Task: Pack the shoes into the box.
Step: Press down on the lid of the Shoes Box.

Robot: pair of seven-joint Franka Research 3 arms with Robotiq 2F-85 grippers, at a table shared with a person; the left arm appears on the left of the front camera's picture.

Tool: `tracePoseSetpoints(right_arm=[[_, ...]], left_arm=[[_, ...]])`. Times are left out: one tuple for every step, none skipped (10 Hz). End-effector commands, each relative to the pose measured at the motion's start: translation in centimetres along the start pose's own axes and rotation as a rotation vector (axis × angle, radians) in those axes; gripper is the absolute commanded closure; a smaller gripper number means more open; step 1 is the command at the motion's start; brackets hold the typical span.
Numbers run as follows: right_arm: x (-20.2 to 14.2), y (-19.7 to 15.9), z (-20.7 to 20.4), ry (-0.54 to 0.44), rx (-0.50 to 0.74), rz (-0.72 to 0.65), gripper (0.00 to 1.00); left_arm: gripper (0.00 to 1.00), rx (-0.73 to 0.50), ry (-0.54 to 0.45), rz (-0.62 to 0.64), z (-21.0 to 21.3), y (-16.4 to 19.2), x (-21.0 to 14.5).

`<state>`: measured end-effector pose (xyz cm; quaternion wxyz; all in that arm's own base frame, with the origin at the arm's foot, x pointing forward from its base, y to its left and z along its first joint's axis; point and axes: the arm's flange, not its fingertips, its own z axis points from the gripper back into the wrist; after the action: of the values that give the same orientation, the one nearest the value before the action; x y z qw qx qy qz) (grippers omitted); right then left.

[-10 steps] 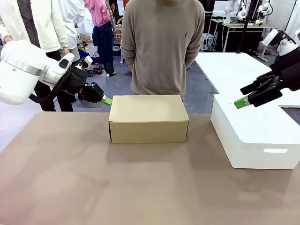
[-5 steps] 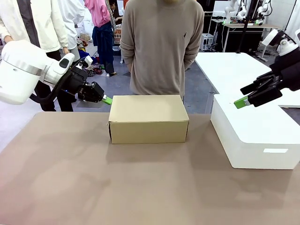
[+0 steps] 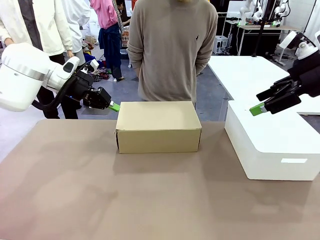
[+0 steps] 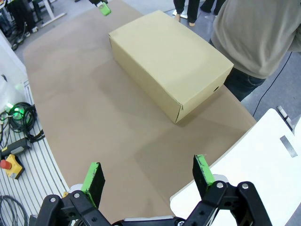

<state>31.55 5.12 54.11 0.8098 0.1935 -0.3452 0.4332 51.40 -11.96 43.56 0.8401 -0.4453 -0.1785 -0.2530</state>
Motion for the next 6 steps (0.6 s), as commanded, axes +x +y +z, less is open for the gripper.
tracePoseSetpoints(right_arm=[[0.1, -0.1, -0.1, -0.018, 0.014, 0.006, 0.0], [0.1, -0.1, -0.1, -0.018, 0.014, 0.006, 0.0], [0.1, -0.1, -0.1, -0.018, 0.014, 0.006, 0.0], [0.1, -0.1, -0.1, -0.018, 0.014, 0.006, 0.0], [0.1, -0.1, -0.1, -0.018, 0.014, 0.006, 0.0], [0.1, -0.1, -0.1, -0.018, 0.014, 0.006, 0.0]], left_arm=[[1.0, -0.012, -0.018, -0.019, -0.2, 0.1, -0.4], [1.0, -0.012, -0.018, -0.019, -0.2, 0.1, -0.4], [1.0, 0.0, 0.0, 0.0, 0.0, 0.0, 0.0], [1.0, 0.022, 0.003, 0.012, 0.8, -0.8, -0.2], [1.0, 0.068, 0.027, 0.0, 1.9, -1.8, -0.4], [1.0, 0.106, 0.074, -0.044, 3.0, -3.0, -0.7]])
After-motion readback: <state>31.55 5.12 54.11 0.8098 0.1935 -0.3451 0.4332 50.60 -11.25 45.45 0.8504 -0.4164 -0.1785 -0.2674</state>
